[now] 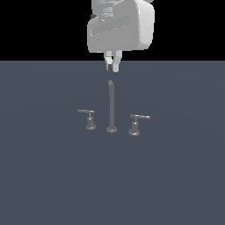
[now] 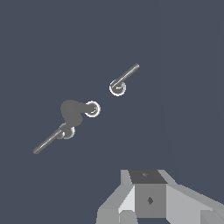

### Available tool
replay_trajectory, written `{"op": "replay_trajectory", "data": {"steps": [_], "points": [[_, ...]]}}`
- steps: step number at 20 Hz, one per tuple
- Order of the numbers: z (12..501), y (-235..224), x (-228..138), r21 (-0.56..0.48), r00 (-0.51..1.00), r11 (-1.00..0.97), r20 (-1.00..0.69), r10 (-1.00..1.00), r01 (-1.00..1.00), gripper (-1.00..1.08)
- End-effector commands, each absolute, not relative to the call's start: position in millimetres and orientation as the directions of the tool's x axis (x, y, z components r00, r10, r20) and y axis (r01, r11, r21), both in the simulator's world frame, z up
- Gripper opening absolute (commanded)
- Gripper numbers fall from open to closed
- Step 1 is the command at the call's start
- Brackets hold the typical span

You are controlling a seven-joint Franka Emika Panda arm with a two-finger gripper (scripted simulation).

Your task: Turn on the faucet by rotating a designated handle.

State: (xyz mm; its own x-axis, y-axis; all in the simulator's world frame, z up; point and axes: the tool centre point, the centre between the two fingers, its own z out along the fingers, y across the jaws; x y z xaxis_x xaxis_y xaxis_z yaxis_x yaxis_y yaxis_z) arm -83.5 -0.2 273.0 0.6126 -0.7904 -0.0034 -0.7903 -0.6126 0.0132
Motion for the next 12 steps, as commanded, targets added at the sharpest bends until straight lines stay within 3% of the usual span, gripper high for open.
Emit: {"op": "replay_trajectory", "data": {"steps": [1,12], "points": [[258.3,-5.9,-71.9,0.011,0.559,-0.559,-0.003,-0.829,-0.829,-1.0],[192.9,-42.2,-25.6,0.008,0.292,-0.292,0.0,-0.956,-0.956,-1.0]]}}
